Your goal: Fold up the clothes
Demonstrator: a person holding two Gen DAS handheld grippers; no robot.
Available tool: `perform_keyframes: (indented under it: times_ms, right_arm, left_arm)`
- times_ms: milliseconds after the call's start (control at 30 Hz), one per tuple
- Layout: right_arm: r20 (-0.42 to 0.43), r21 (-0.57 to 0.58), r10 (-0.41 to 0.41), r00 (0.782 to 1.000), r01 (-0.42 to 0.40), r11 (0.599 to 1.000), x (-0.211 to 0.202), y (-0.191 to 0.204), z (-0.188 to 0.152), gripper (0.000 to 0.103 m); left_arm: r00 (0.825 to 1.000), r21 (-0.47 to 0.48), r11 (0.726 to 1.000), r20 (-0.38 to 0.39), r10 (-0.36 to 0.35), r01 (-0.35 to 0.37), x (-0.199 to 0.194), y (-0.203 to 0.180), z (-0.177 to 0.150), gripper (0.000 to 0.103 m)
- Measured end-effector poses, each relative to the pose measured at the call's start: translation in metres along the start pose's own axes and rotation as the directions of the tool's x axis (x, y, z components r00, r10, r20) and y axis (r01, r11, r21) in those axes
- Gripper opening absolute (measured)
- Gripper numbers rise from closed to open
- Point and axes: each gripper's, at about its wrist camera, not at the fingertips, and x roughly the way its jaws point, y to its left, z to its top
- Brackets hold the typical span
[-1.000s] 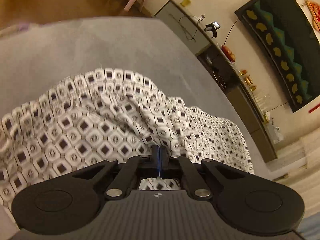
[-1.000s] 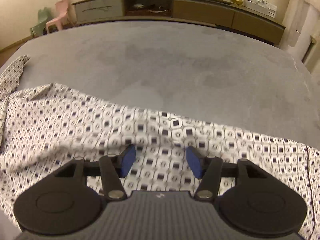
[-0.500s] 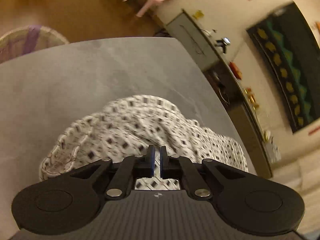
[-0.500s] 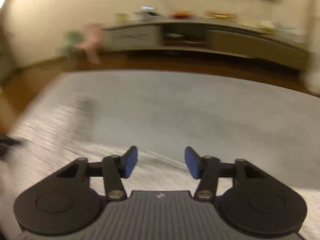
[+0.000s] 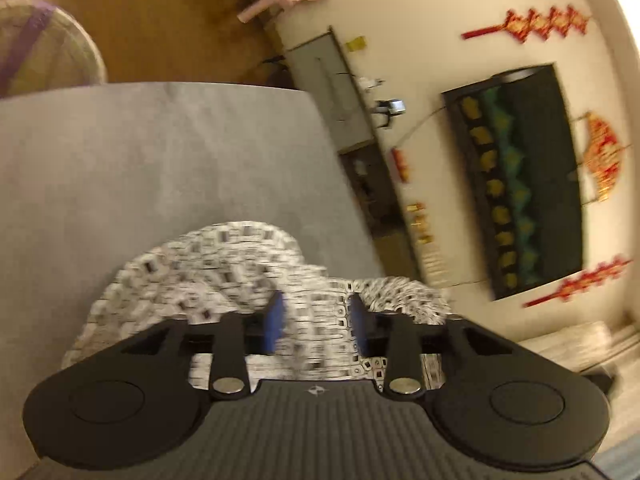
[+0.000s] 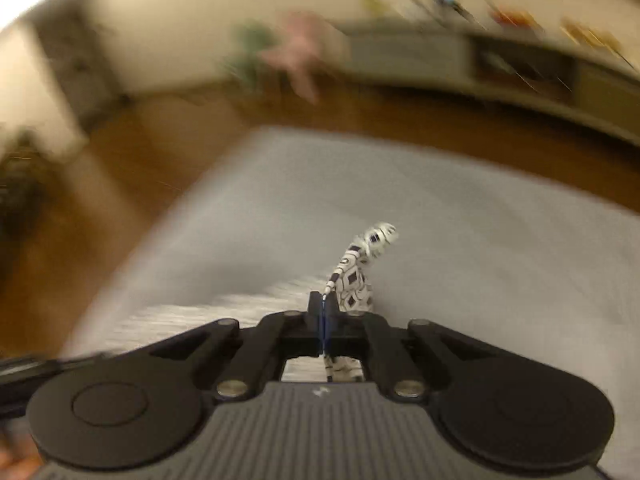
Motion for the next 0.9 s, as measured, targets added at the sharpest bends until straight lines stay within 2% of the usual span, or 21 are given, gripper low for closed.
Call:
perform_keyframes:
  times_ms: [33,100,200,300,400,433,467,500,533,567,633,700,767,833,900]
  right_arm:
    - [0.021,-0.069,0.057,0.998,-0.055,0.996,-0.014,0.025,-0.01,0.001]
    - [0.019,-0.195,0.097,0.995,-0.091,0.977,-0.025,0.064,-0.036,0.001]
    - [-0.007,-0.327,0.048,0.999,-0.047,0.944,-0.016,0.099,-0.074,0.001]
    - [-0.034,-0.367,-0.007,0.999,-0.006,0.93,-0.007,0.108,-0.101,0.001]
    - [-0.019,-0.369,0.03,0.999,-0.035,0.929,-0.015,0.112,-0.11,0.001]
    - [-0.012,-0.37,0.061,0.998,-0.062,0.927,-0.021,0.113,-0.109,0.001]
    - [-0.007,-0.371,0.089,0.996,-0.085,0.925,-0.028,0.114,-0.109,0.001]
    - [-0.005,-0.374,0.107,0.994,-0.101,0.922,-0.039,0.114,-0.112,0.001]
    - [-0.006,-0.371,0.116,0.993,-0.11,0.922,-0.047,0.112,-0.117,0.001]
    - [-0.012,-0.358,0.122,0.993,-0.118,0.926,-0.054,0.107,-0.118,0.005]
    - [-0.019,-0.322,0.135,0.991,-0.134,0.937,-0.069,0.095,-0.121,0.02]
    - [-0.005,-0.251,0.138,0.99,-0.135,0.959,-0.094,0.065,-0.127,0.036]
    - [0.003,-0.185,0.117,0.993,-0.114,0.976,-0.116,0.03,-0.134,0.045]
    - [-0.024,-0.118,0.0,1.0,-0.003,0.993,-0.127,-0.013,-0.149,0.045]
    - [-0.046,-0.018,-0.115,0.992,0.115,0.993,-0.142,-0.057,-0.165,0.045]
  left_arm:
    - [1.0,-0.006,1.0,0.004,-0.014,0.014,0.0,-0.001,0.0,0.067]
    - [0.999,-0.018,0.999,0.013,-0.043,0.043,-0.001,-0.002,0.0,0.079]
    - [0.995,0.001,0.995,-0.014,-0.099,0.099,0.002,-0.007,-0.004,0.084]
    - [0.991,0.075,0.989,-0.046,-0.123,0.126,0.002,-0.018,-0.012,0.087]
    - [0.992,0.12,0.988,-0.089,-0.091,0.101,0.014,-0.024,-0.019,0.085]
    - [0.992,0.134,0.987,-0.103,-0.079,0.093,0.018,-0.026,-0.021,0.075]
    - [0.991,0.15,0.985,-0.116,-0.067,0.085,0.022,-0.028,-0.023,0.058]
    - [0.991,0.172,0.983,-0.124,-0.049,0.07,0.025,-0.031,-0.023,0.01]
    - [0.995,0.194,0.98,-0.095,-0.023,0.041,0.02,-0.034,-0.023,0.001]
    - [0.998,0.215,0.977,-0.062,0.0,0.014,0.014,-0.038,-0.022,0.001]
    - [0.998,0.256,0.967,0.057,-0.02,0.005,-0.03,-0.046,-0.022,0.001]
    - [0.996,0.241,0.967,0.043,0.076,-0.084,-0.03,-0.032,-0.025,0.001]
    - [0.985,0.227,0.958,0.027,0.171,-0.173,-0.03,-0.019,-0.029,0.001]
    - [0.965,0.215,0.942,0.013,0.261,-0.258,-0.03,-0.005,-0.031,0.001]
    - [0.966,0.221,0.94,0.038,0.256,-0.258,-0.03,-0.011,-0.032,0.001]
